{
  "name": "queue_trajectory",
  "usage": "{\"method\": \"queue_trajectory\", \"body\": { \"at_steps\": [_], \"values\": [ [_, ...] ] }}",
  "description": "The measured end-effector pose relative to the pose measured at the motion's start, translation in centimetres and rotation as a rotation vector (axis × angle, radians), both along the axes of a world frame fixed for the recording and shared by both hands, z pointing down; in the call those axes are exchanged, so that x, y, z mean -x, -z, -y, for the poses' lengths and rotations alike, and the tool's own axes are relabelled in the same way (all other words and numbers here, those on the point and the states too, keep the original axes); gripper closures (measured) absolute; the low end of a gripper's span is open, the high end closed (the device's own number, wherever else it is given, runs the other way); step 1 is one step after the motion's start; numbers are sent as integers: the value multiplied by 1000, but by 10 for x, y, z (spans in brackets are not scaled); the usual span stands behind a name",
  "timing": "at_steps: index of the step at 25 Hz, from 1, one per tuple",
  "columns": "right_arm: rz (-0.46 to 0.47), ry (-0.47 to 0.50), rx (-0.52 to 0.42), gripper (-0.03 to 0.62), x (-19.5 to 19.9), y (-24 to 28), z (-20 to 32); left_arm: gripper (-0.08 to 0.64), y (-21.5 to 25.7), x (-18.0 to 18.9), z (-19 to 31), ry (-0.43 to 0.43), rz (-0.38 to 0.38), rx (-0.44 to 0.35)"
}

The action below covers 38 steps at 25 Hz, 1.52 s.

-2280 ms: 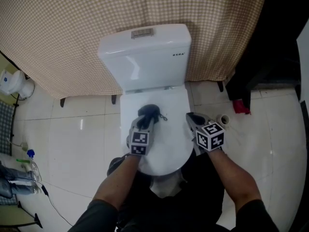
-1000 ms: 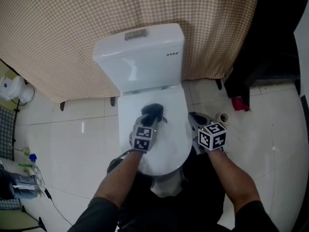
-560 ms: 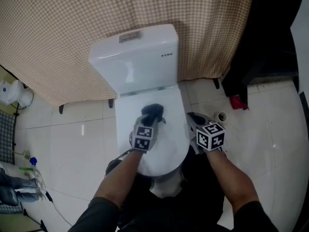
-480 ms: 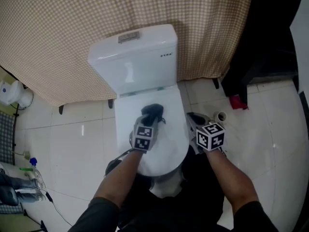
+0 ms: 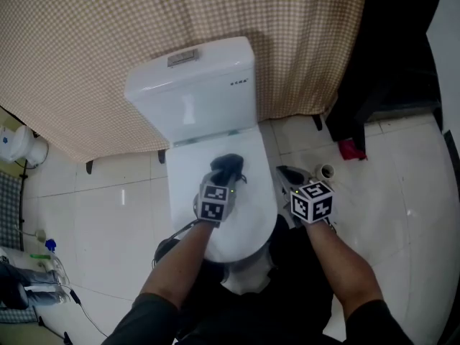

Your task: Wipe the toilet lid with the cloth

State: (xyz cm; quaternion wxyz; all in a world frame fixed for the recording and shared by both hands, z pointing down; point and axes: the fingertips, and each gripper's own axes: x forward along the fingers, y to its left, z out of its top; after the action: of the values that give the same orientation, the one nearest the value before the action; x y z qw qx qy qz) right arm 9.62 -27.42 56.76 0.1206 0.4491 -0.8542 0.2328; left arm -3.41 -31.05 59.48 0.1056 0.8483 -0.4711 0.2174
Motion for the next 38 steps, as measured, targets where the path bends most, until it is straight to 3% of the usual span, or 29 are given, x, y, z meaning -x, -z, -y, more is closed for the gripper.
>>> {"method": "queue_trajectory", "body": {
  "at_steps": [22, 38],
  "values": [
    [-7, -75, -6, 588, -43, 0, -6, 492, -5, -51, -6, -81, 21, 26],
    [14, -132, -11, 588, -78, 4, -10, 492, -10, -112, -13, -167, 14, 54]
  ]
}}
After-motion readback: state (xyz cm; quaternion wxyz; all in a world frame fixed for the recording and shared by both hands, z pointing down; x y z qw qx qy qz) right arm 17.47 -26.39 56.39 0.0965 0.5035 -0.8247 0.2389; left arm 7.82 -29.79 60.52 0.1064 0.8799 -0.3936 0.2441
